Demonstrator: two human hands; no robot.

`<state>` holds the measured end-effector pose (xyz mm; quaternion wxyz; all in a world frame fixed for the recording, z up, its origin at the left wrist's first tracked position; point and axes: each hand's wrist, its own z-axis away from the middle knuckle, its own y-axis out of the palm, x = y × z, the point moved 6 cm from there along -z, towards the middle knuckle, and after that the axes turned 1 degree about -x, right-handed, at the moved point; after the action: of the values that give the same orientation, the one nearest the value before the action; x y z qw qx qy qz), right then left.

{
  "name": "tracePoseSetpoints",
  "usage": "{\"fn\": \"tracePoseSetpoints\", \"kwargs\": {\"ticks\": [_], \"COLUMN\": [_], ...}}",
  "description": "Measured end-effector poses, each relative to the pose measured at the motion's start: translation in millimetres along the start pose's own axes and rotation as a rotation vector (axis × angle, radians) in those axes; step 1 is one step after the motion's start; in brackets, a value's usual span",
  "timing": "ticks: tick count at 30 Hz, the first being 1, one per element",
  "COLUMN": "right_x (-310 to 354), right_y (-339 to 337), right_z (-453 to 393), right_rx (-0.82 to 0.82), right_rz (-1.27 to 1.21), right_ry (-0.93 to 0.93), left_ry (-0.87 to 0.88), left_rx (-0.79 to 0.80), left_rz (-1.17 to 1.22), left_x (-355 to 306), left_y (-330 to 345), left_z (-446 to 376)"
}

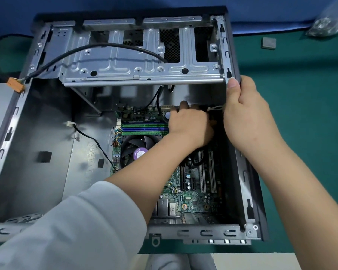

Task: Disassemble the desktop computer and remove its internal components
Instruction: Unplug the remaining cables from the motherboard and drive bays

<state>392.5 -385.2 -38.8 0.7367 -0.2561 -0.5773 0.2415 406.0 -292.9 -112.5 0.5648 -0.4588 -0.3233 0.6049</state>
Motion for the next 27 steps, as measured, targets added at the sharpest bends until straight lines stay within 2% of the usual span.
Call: {"fn": "tracePoseSetpoints", "kwargs": {"ticks": [9, 17, 24, 27], "right_x": [0.5, 0.1, -1.4, -1.4], "right_y": [0.2, -0.1, -0.5, -0.5], "right_z": [0.6, 0.4, -1.3, -0.2], "right_rx": [0.000, -0.006, -0.011, -0.008], "right_rz": [-0.001, -0.001, 0.000, -0.010], "right_ry": [0.004, -0.005, -0.001, 0.004], "left_ry": [-0.104, -0.010, -0.131, -0.090], "left_rx": [0.033, 0.019, -0.053, -0.074], "left_rz": [0.033, 0.135, 0.157, 0.175], "left_x": [2.4, 4.1, 4.5, 3.8], "left_y": [2.7, 3.0, 3.9, 5.4], "left_z": [-10.2, -8.2, -9.6, -8.7]}}
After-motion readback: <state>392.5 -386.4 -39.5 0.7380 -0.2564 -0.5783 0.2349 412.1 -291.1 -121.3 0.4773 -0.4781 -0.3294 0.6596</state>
